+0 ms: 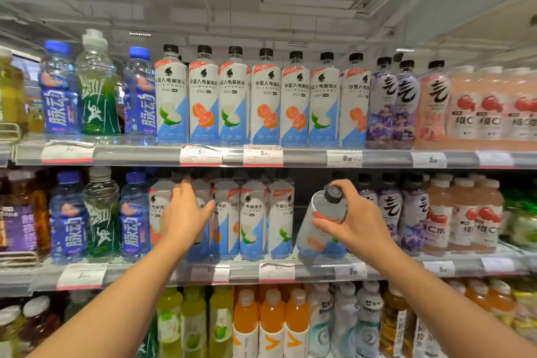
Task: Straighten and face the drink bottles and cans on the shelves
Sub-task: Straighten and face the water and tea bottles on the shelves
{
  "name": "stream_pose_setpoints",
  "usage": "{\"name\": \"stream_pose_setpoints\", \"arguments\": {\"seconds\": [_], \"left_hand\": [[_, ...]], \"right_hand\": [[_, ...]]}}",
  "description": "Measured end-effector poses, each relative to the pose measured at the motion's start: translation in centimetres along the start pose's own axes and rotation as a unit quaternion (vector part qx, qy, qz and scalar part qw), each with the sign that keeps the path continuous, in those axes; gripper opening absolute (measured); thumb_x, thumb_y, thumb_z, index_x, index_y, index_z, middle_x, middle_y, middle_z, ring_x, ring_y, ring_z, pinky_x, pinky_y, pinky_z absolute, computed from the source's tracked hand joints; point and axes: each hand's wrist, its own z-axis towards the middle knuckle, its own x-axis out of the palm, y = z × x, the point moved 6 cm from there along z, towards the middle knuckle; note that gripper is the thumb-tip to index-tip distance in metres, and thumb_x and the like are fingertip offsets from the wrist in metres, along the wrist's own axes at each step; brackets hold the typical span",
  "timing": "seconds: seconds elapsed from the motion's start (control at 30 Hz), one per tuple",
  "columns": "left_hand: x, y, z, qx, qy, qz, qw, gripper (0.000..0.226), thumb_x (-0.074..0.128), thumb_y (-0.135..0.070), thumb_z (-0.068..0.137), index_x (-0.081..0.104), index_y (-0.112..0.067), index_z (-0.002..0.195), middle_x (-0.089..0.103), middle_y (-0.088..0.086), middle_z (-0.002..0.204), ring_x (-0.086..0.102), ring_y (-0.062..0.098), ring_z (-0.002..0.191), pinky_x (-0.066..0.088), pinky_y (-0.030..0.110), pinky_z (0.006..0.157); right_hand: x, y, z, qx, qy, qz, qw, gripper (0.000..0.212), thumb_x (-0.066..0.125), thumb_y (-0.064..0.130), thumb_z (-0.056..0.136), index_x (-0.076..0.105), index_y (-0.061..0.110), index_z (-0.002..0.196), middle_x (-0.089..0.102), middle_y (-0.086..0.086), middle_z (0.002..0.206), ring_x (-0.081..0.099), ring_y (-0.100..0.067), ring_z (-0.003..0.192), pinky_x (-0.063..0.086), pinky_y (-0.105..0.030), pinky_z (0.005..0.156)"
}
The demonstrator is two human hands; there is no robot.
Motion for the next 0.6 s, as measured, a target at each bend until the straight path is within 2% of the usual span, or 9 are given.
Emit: {"name": "stream_pose_setpoints", "arguments": {"seconds": [0.1, 0.2, 0.3, 0.4, 0.5, 0.6], "left_hand": [[-0.1, 0.1, 0.3, -0.002, -0.018, 0.003, 1.000, 0.070, 0.073, -0.051, 0.087, 0.044, -0.008, 0.135, 0.043, 0.014, 0.137, 0.062, 0.037, 0.099, 0.051, 0.041, 0.067], [-0.6, 0.1, 0.3, 0.013, -0.032, 0.030, 0.999, 0.067, 0.074, -0.053, 0.085, 0.052, -0.009, 0.129, 0.039, 0.010, 0.138, 0.062, 0.035, 0.095, 0.051, 0.040, 0.063], [-1.3, 0.1, -0.2, 0.033, -0.045, 0.043, 0.998, 0.073, 0.077, -0.054, 0.081, 0.051, -0.012, 0.134, 0.042, 0.008, 0.137, 0.059, 0.031, 0.106, 0.047, 0.037, 0.063], [-2.2, -0.2, -1.4, 0.057, -0.047, 0.016, 0.997, 0.078, 0.080, -0.054, 0.078, 0.046, -0.017, 0.138, 0.052, 0.008, 0.132, 0.055, 0.029, 0.116, 0.050, 0.039, 0.073], [-2.8, -0.2, -3.1, 0.069, -0.033, -0.037, 0.996, 0.072, 0.081, -0.051, 0.079, 0.042, -0.026, 0.134, 0.066, -0.001, 0.117, 0.063, 0.022, 0.100, 0.050, 0.034, 0.068], [-3.5, 0.2, -4.8, 0.070, -0.036, -0.096, 0.992, 0.067, 0.085, -0.041, 0.076, 0.044, -0.031, 0.129, 0.068, -0.006, 0.117, 0.065, 0.018, 0.094, 0.048, 0.033, 0.071]], "right_hand": [[-0.8, 0.4, 0.0, -0.012, 0.004, 0.008, 1.000, 0.055, 0.083, 0.049, 0.075, 0.045, 0.039, 0.113, 0.069, 0.018, 0.097, 0.067, 0.000, 0.087, 0.055, -0.028, 0.069], [-0.9, 1.0, -0.1, -0.039, 0.007, 0.003, 0.999, 0.057, 0.083, 0.051, 0.074, 0.043, 0.043, 0.114, 0.067, 0.021, 0.096, 0.065, 0.003, 0.086, 0.049, -0.016, 0.066], [-0.4, 1.6, -0.4, -0.062, 0.018, 0.005, 0.998, 0.058, 0.082, 0.053, 0.074, 0.043, 0.042, 0.115, 0.065, 0.022, 0.095, 0.063, 0.003, 0.083, 0.047, -0.014, 0.065], [0.4, 2.1, -0.6, -0.075, 0.022, 0.022, 0.997, 0.058, 0.084, 0.050, 0.075, 0.044, 0.041, 0.116, 0.063, 0.026, 0.094, 0.062, 0.006, 0.082, 0.046, -0.011, 0.064], [1.1, 2.8, -0.5, -0.087, 0.021, 0.026, 0.996, 0.060, 0.085, 0.049, 0.074, 0.045, 0.039, 0.117, 0.062, 0.029, 0.095, 0.062, 0.008, 0.086, 0.046, -0.009, 0.066], [2.0, 3.9, 0.0, -0.095, 0.017, 0.034, 0.995, 0.060, 0.085, 0.051, 0.074, 0.046, 0.037, 0.118, 0.064, 0.025, 0.093, 0.062, 0.006, 0.083, 0.045, -0.011, 0.066]]}}
